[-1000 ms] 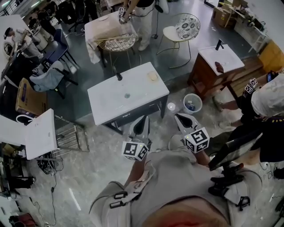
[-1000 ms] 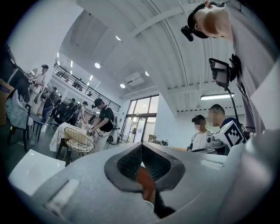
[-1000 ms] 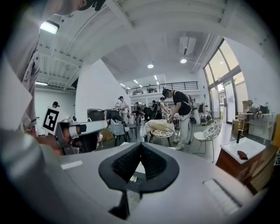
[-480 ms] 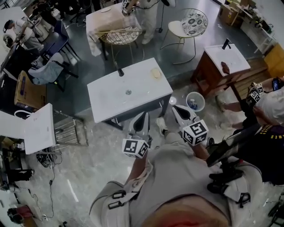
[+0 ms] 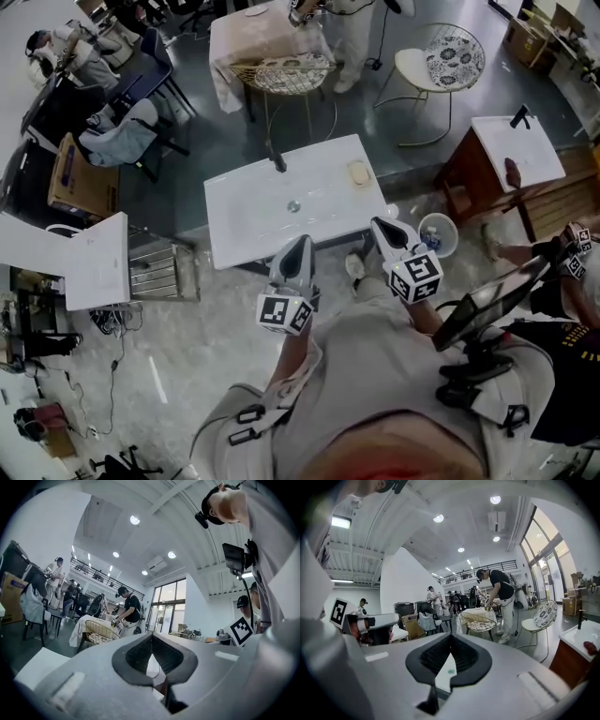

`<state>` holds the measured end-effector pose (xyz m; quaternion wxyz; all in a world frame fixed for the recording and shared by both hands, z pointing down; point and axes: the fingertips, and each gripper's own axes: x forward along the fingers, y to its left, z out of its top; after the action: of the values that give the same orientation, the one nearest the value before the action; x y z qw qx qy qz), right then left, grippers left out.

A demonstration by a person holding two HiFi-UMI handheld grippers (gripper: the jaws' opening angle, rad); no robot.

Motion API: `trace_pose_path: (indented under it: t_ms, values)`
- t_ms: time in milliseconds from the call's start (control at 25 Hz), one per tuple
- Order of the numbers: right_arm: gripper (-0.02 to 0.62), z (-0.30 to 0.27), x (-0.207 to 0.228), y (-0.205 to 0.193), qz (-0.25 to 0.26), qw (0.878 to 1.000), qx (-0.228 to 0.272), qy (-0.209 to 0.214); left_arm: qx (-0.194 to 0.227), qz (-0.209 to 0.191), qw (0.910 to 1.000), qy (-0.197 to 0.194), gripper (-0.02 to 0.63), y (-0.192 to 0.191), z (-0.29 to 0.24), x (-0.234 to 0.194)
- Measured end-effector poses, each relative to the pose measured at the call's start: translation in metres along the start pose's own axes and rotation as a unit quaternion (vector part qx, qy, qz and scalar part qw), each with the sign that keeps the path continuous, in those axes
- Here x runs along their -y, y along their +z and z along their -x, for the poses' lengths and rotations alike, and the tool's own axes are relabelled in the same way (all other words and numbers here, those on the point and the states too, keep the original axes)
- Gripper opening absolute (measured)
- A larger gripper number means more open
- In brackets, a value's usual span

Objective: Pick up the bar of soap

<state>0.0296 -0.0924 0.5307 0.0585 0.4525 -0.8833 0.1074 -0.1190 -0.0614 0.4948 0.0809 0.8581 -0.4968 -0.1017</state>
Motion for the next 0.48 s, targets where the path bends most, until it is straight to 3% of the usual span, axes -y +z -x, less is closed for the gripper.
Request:
trace_pose_path:
  t_ms: [480]
  values:
    - [0.002,-0.116,0.095,0.031,-0.009,0.999,0.003,0.034,-0.006,-0.001,0.9974,0.072,-0.008,0.010,-0.102,-0.073]
